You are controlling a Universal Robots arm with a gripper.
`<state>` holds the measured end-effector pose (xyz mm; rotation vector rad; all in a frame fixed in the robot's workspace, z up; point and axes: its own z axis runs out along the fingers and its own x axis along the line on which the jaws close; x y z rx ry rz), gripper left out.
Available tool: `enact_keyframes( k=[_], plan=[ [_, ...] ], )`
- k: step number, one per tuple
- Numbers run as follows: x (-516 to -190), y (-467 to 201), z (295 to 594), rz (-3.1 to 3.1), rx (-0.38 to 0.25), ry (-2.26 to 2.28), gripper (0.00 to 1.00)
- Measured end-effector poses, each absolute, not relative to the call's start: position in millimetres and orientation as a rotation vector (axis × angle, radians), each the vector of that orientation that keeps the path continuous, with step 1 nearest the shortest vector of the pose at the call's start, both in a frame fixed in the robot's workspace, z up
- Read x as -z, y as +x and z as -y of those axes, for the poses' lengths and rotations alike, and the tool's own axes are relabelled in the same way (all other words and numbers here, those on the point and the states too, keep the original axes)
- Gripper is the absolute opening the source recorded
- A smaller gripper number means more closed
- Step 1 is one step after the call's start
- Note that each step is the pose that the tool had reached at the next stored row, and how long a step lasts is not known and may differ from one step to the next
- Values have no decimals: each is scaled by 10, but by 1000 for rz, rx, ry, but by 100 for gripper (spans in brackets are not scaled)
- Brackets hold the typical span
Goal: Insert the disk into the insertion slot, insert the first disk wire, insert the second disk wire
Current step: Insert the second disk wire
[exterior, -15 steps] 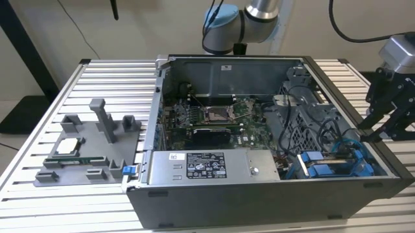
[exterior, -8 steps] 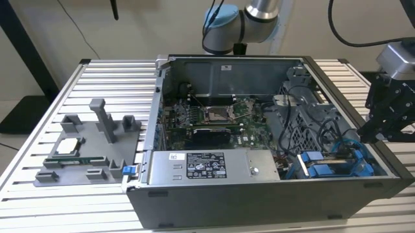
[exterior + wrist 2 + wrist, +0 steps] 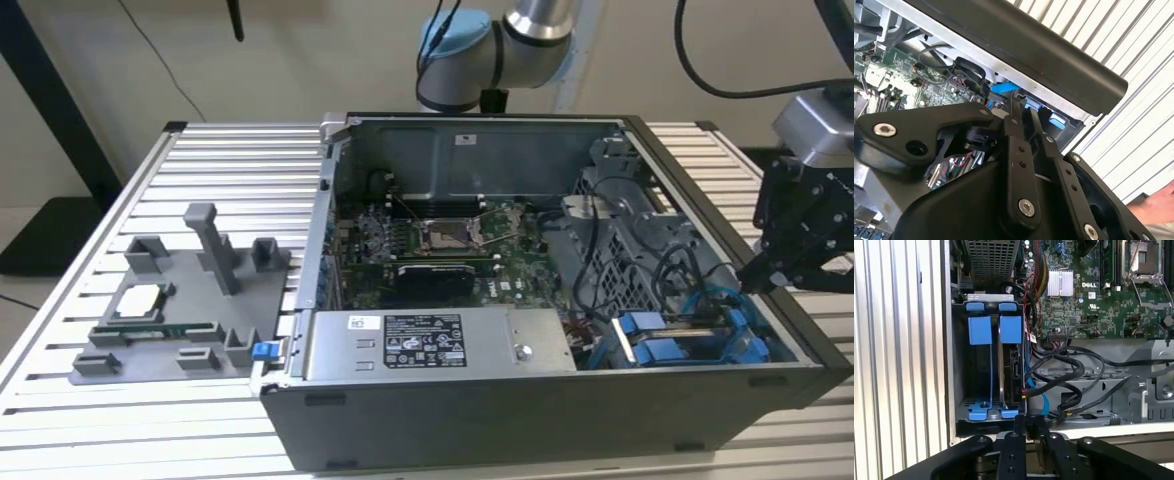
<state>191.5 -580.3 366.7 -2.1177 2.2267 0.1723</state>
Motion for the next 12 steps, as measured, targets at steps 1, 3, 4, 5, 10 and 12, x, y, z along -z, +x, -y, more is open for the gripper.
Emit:
enact_keyframes(
  k=[1,3,4,5,10,12],
  plan=[
    [-3665,1915,5802,-2226,-171,-2117,0],
    [-3664,1915,5803,-2225,-169,-2116,0],
    [-3663,1914,5803,-2225,-169,-2116,0],
    [-3663,1912,5802,-2225,-168,-2116,0],
    [-3702,1879,5802,-2224,-169,-2116,0],
    [-3737,1837,5803,-2224,-172,-2113,0]
  ],
)
